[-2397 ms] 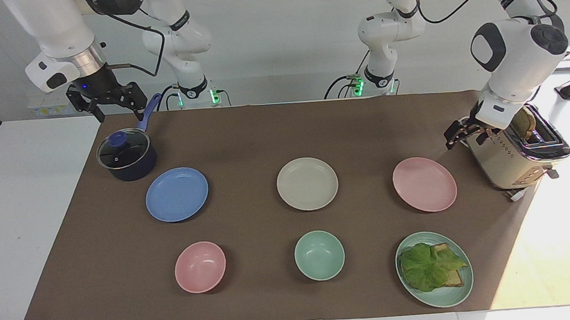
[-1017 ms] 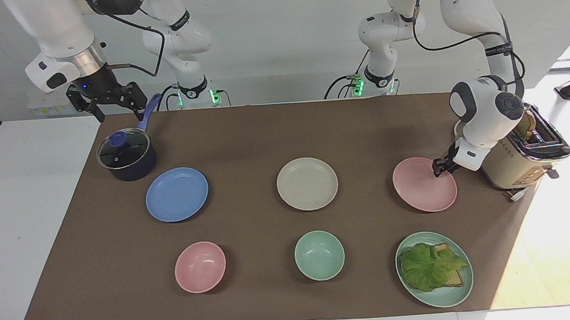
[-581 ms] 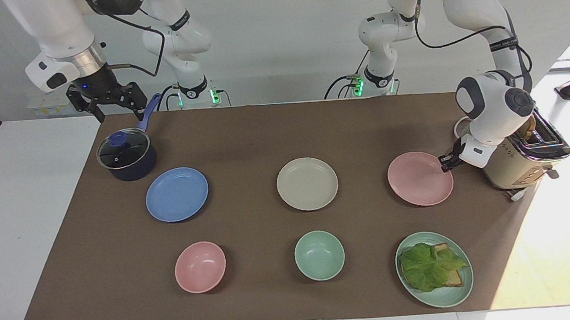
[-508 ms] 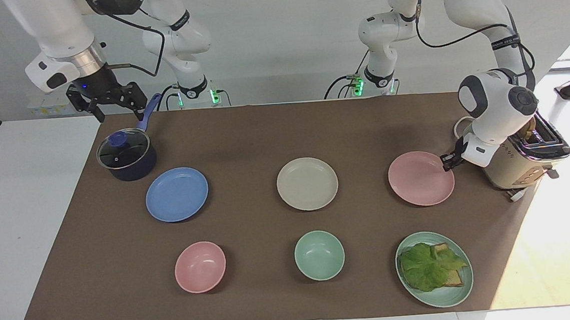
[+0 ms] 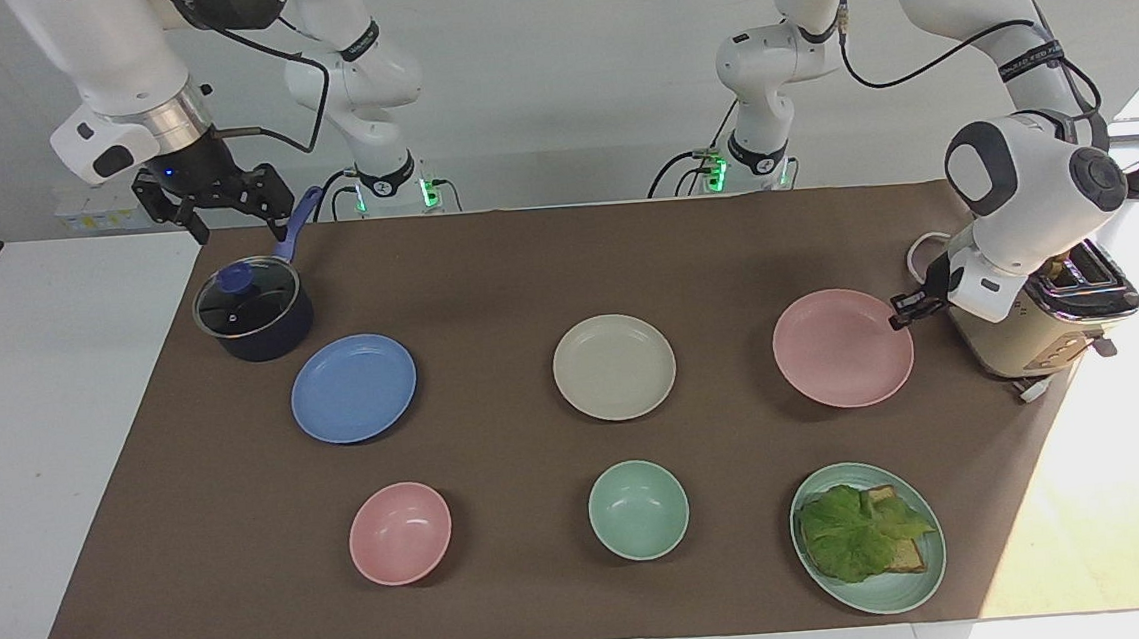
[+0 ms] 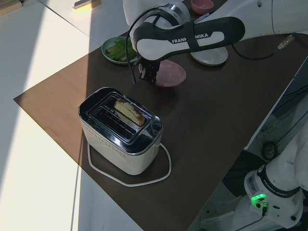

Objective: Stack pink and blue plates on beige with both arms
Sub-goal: 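Grasp the pink plate rim and carry it toward the beige plate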

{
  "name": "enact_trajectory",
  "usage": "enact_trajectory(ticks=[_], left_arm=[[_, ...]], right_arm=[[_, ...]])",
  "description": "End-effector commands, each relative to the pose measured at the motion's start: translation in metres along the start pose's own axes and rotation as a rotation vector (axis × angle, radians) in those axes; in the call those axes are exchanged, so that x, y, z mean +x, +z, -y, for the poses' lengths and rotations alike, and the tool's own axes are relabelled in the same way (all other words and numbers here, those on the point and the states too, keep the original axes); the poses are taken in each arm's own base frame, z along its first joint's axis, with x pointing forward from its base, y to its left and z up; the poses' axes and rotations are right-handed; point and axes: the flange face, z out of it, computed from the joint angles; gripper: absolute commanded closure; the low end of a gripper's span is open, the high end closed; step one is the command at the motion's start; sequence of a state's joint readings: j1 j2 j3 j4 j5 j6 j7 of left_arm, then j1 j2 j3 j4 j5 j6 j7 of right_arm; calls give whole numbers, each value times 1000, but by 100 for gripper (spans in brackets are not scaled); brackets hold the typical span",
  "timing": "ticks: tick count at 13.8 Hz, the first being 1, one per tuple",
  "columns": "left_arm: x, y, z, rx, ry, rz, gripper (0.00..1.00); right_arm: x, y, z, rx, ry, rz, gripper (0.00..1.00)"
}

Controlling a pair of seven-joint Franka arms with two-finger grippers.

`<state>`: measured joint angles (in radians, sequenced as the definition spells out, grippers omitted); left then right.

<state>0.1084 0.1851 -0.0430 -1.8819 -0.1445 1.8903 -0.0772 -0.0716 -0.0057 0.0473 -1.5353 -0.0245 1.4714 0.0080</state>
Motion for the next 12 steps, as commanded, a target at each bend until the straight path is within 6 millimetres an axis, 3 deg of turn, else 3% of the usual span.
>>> enact_trajectory(ticks=[1, 2, 4, 7, 10, 12], left_arm=[[-17, -6, -67, 1, -60, 17, 100], [-27, 0, -107, 10, -91, 13, 100], [-52, 11, -169, 28, -101, 21, 100], [-93, 32, -244, -39, -37, -6, 100], [-116, 74, -285, -18, 35, 9, 100], [-116, 86, -285, -39, 37, -38, 100]], right_arm=[[-6, -1, -1, -1, 18, -7, 0], [-6, -1, -1, -1, 20, -10, 0], [-5, -1, -1, -1, 17, -18, 0], [-4, -1, -3, -2, 22, -20, 0], [-4, -1, -4, -2, 23, -18, 0], [-4, -1, -4, -2, 23, -24, 0]])
